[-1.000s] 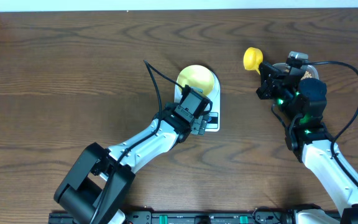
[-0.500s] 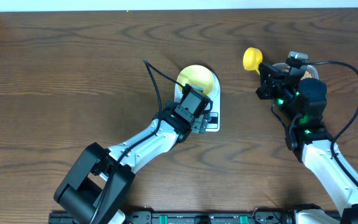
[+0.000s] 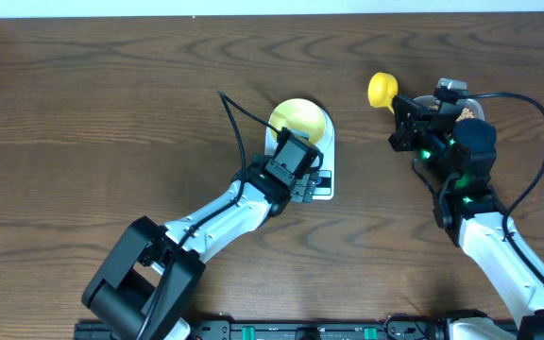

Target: Scoop item into bowl and weigh 50g on scale

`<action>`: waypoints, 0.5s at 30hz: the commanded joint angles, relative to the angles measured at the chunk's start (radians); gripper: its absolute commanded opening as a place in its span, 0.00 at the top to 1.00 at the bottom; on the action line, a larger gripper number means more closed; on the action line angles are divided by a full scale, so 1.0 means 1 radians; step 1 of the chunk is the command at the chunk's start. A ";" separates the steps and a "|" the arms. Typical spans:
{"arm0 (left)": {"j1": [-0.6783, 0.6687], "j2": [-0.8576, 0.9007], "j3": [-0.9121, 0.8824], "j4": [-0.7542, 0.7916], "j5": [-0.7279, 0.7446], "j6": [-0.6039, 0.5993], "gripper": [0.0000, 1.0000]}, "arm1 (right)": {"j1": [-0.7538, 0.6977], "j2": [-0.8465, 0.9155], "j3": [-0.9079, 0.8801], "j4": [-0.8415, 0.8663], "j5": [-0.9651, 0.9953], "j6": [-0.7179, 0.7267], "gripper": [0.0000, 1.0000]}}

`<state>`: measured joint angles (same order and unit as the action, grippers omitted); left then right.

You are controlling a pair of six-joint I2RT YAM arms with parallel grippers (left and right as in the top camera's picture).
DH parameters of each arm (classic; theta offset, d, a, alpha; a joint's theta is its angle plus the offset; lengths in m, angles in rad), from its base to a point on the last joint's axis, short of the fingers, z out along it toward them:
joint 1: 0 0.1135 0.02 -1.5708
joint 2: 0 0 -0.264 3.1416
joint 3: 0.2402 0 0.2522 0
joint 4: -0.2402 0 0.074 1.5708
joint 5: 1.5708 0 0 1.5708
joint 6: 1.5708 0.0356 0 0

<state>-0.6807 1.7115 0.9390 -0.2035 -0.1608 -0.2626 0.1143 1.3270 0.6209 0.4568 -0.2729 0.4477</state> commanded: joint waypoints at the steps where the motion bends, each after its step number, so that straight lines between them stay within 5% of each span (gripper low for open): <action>1: 0.000 0.017 -0.009 0.000 -0.016 -0.008 0.07 | -0.006 0.003 0.014 0.003 -0.003 0.008 0.99; 15: 0.000 0.050 -0.014 0.011 -0.016 -0.008 0.07 | -0.006 0.003 0.014 0.003 -0.004 0.008 0.99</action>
<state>-0.6807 1.7515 0.9390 -0.1978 -0.1612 -0.2626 0.1143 1.3270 0.6209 0.4572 -0.2733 0.4477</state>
